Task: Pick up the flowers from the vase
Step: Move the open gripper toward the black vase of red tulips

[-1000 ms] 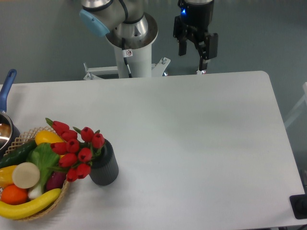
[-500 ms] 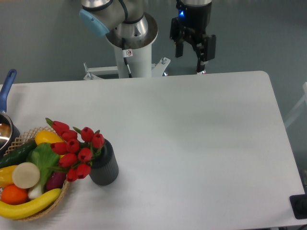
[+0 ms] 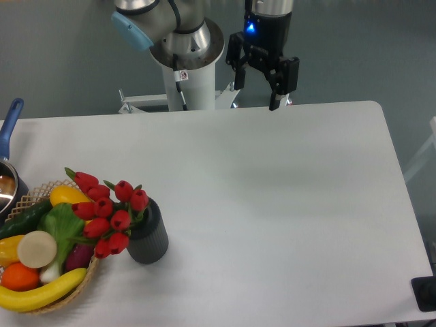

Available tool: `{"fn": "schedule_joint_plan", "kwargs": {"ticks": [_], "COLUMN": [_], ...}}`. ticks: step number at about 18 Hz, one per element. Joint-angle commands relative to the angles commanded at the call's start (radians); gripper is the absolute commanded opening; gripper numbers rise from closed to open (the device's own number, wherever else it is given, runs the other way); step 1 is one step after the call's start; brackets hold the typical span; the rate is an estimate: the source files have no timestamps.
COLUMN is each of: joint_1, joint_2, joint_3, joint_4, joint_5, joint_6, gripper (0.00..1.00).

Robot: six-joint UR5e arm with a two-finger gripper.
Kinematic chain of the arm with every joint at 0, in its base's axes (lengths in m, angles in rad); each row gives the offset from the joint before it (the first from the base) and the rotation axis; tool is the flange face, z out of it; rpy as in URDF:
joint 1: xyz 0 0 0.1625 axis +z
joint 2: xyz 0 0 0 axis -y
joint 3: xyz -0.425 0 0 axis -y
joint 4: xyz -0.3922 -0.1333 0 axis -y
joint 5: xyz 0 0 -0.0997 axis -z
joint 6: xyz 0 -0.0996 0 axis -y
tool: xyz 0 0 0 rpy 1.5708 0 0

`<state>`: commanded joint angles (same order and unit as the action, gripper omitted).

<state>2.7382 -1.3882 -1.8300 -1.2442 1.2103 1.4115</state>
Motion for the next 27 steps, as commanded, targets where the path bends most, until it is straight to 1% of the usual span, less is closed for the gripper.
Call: {"fn": "schedule_joint_plan", "kwargs": {"ticks": [3, 5, 8, 10, 12, 13, 15, 19, 20, 22, 25, 27], "joint_1": [-0.041, -0.070, -0.116, -0.136, -0.166, -0.187, -0.204, -0.215, -0.216, -0.218, -0.229, -0.247], "joint_2": [-0.026, -0.038, -0.063, -0.069, -0.083, -0.092, -0.123, -0.189, -0.202, -0.215, -0.227, -0.241], "joint_3": [-0.002, -0.017, -0.044, -0.081, -0.121, -0.130, -0.130, -0.115, -0.109, -0.110, -0.112, -0.112], "joint_4": [0.074, 0.113, 0.210, 0.271, 0.359, 0.391, 0.411, 0.476, 0.479, 0.479, 0.479, 0.480], "joint_5": [0.000, 0.000, -0.002, -0.002, -0.011, -0.023, -0.061, -0.207, -0.254, -0.311, -0.353, -0.354], "joint_6": [-0.121, -0.189, -0.265, -0.322, -0.327, -0.333, -0.347, -0.345, -0.344, -0.339, -0.339, -0.324], "gripper": [1.00, 1.00, 1.00, 1.00, 1.00, 1.00, 1.00, 1.00, 1.00, 1.00, 1.00, 1.00]}}
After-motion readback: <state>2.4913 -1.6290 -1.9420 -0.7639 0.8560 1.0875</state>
